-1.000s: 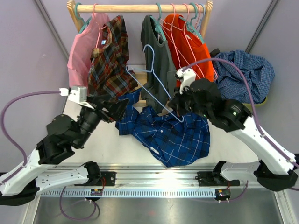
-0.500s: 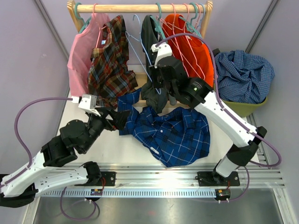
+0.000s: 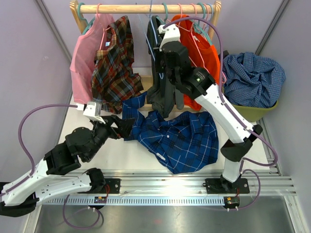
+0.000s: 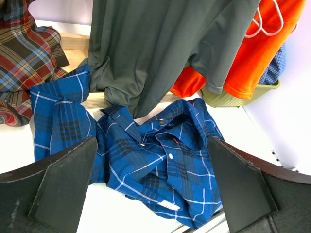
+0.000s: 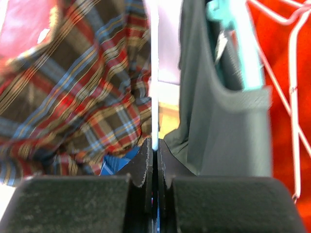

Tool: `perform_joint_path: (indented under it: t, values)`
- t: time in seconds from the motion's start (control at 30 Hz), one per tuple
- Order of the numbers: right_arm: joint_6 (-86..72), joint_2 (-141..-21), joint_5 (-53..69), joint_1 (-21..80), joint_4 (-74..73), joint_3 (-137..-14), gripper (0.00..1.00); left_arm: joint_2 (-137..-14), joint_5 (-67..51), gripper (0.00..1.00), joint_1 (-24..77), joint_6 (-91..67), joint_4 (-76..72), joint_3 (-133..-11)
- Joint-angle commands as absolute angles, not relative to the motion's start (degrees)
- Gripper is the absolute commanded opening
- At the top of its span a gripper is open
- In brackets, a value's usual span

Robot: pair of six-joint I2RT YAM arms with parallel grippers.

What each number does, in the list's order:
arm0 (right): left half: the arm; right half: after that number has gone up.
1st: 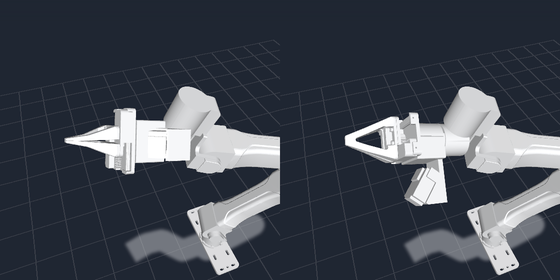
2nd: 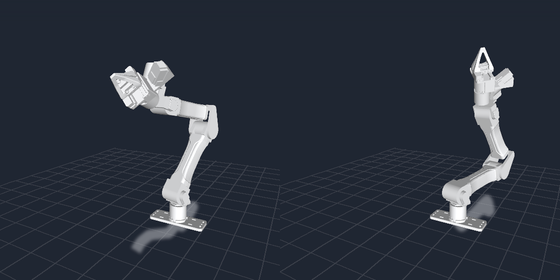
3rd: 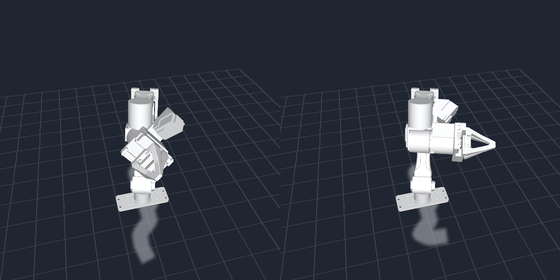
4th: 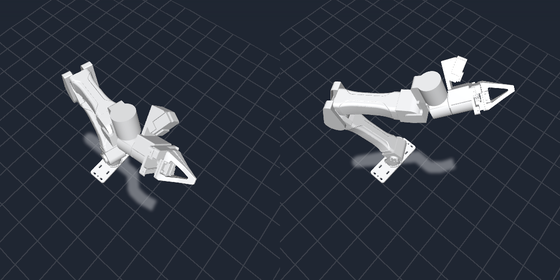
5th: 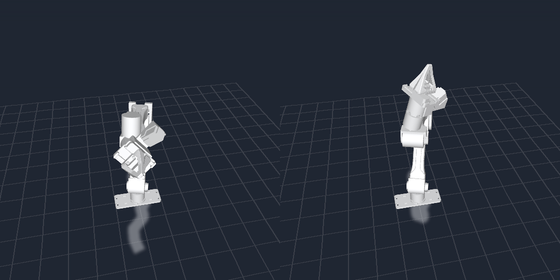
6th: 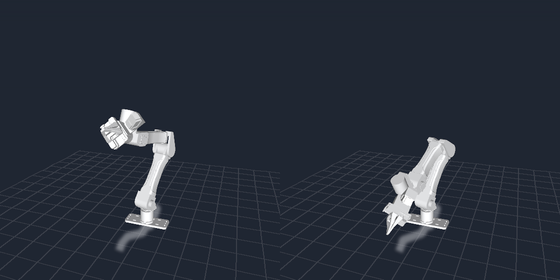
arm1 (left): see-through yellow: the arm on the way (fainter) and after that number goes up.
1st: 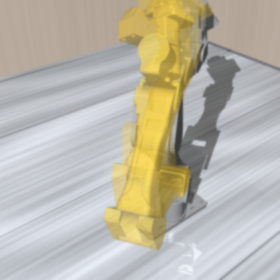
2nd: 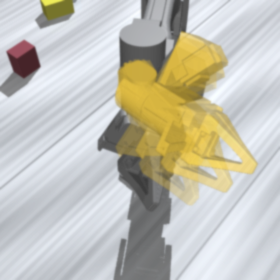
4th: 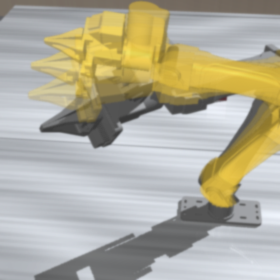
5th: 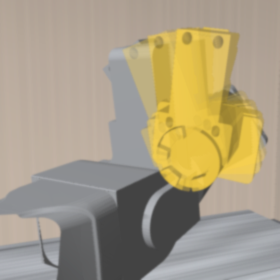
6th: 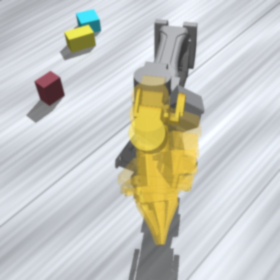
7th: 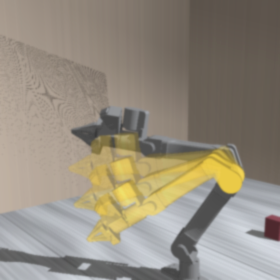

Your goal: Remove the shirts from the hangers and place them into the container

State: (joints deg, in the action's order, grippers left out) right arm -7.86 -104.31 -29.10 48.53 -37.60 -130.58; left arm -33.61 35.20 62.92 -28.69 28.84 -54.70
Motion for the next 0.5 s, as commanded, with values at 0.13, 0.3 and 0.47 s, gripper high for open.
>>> perform_joint_path:
  t: [0.13,0.3,0.47]
  values:
    - [-12.9,-109.3,-28.3,43.9,-40.3,-137.9,0.00,-31.9,37.8,0.99,63.2,-30.1,28.7,-54.9]
    - [-14.3,-110.1,-26.1,43.4,-42.7,-138.1,0.00,-32.2,37.8,0.99,63.2,-30.1,28.7,-55.1]
    - [-16.1,-106.4,-23.5,43.4,-43.2,-132.9,0.00,-32.3,37.6,0.99,63.2,-30.2,28.3,-55.0]
